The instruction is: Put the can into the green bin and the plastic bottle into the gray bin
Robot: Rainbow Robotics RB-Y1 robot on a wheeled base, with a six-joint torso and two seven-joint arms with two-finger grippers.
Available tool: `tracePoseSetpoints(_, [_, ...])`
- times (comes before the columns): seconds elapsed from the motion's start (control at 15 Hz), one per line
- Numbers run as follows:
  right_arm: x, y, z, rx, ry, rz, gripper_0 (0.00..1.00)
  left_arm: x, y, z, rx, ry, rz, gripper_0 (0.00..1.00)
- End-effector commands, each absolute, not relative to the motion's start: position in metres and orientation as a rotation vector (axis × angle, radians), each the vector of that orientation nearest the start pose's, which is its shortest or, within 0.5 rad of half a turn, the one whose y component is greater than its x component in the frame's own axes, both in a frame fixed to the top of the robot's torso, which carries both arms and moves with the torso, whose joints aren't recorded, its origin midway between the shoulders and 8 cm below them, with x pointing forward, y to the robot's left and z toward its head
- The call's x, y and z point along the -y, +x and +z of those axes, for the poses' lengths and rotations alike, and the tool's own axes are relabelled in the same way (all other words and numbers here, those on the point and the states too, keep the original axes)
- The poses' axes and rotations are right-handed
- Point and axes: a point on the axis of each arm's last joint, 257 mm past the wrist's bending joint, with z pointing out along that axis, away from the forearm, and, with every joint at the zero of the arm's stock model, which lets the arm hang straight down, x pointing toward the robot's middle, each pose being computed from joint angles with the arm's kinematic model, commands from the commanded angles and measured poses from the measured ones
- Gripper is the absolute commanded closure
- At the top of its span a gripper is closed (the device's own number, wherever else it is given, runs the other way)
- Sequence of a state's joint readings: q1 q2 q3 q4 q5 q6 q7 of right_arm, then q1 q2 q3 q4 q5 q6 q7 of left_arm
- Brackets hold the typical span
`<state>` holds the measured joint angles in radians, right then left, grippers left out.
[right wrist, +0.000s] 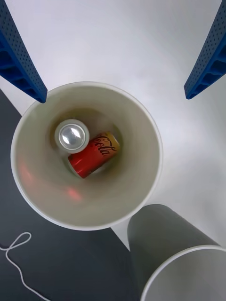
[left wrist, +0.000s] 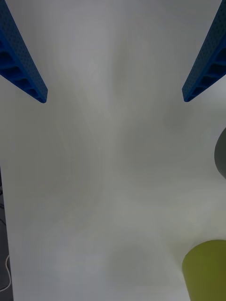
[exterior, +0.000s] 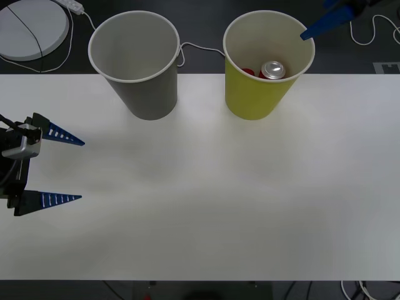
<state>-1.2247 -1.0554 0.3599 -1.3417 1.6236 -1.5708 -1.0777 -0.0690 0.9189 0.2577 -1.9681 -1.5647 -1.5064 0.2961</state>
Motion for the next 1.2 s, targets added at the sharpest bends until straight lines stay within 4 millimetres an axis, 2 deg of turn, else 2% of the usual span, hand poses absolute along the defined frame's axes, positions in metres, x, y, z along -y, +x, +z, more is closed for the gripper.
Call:
tracePoseSetpoints(0.07, [0.232,0.508,0.06,-2.016,-1.302,0.21,0.0,-0.264,0.367,-0.154,-1.647,1.721,-0.241,0.0])
tracePoseSetpoints(0.4, [0.26,0.468,0.037,-1.857,-1.449,0.256,0.0,-0.264,0.367,-0.154,-1.647,1.721,-0.241,0.0])
tracePoseSetpoints(0.67, [0.278,0.442,0.014,-1.758,-1.528,0.214,0.0,-0.264,0.367,-0.154,-1.647,1.721,-0.241,0.0])
tracePoseSetpoints(1.2, [0.308,0.406,-0.038,-1.623,-1.573,0.277,0.0,-0.264,0.367,-0.154,-1.647,1.721,-0.241,0.0])
